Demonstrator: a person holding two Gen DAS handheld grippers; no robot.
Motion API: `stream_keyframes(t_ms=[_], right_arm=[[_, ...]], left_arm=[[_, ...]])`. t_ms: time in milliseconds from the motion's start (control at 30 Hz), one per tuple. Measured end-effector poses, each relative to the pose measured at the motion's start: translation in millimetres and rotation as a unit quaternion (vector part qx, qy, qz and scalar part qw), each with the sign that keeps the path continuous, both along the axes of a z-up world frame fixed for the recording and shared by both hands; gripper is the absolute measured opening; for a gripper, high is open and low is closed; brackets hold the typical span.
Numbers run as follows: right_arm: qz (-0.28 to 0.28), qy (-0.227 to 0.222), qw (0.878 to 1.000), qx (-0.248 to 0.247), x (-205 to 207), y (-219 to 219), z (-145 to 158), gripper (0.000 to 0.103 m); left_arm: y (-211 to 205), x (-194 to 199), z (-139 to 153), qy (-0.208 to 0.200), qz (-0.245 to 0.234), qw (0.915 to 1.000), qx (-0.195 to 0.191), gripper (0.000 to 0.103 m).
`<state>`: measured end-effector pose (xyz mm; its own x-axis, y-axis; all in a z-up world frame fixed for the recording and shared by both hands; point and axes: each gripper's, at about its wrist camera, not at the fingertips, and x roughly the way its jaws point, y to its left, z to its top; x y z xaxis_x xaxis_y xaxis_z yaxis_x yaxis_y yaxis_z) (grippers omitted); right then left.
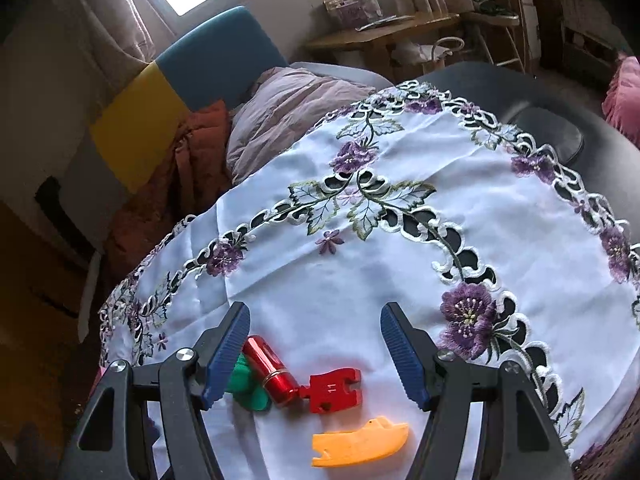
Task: Organize rigid objects
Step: 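Reach the left gripper to the green stand toy and grasp it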
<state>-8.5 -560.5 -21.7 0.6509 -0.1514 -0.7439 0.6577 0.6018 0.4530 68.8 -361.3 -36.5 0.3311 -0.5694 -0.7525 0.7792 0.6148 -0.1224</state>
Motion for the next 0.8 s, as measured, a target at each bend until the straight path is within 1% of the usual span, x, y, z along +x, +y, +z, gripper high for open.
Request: stream_keyframes(t_ms=[100,200,333,367,400,433,467,500,533,633,733,800], right_arm=[[0.000,-0.005,1.000,0.006,0,-2,0,0.069],[0.004,-0.007,1.000,0.014,0,-2,-2,0.069],[0.009,-0.006,1.000,0.022,3,-2,-4,0.069],[0.009,-0.006,1.000,0.021,3,-2,-4,0.069],[0.008,-0.006,1.000,0.020,3,-2,-4,0.069],[0.007,-0.005,1.000,0.020,3,-2,-5,0.069],[0.007,-0.002,1.000,0.021,3,-2,-6,0.069],[0.007,-0.001,1.000,0.022,3,-2,-6,0.069],[0.007,0.001,1.000,0.023,3,-2,-7,0.069],[0.004,0.006,1.000,0.023,3,-3,-9,0.069],[0.005,0.006,1.000,0.028,3,-5,-11,0.069],[0.005,0.004,0.999,0.036,3,-6,-13,0.069]], left_arm=[[-18,8,-5,-0.011,-0.006,0.9999,-0.006,0.064],[-34,20,-14,-0.003,-0.004,0.9999,-0.016,0.065],[-47,31,-20,0.011,0.001,0.9992,-0.038,0.069],[-49,33,-22,0.022,0.001,0.9989,-0.042,0.069],[-52,37,-25,0.042,-0.002,0.9982,-0.042,0.069],[-54,40,-27,0.054,0.001,0.9979,-0.036,0.066],[-52,42,-29,0.055,0.010,0.9979,-0.034,0.059],[-49,42,-30,0.055,0.016,0.9977,-0.034,0.039],[-46,43,-31,0.056,0.026,0.9977,-0.029,0.032],[-26,43,-29,0.070,0.036,0.9963,-0.034,0.031],[0,31,-22,0.055,0.039,0.9975,-0.022,0.031],[23,21,-20,0.062,0.037,0.9971,-0.021,0.031]])
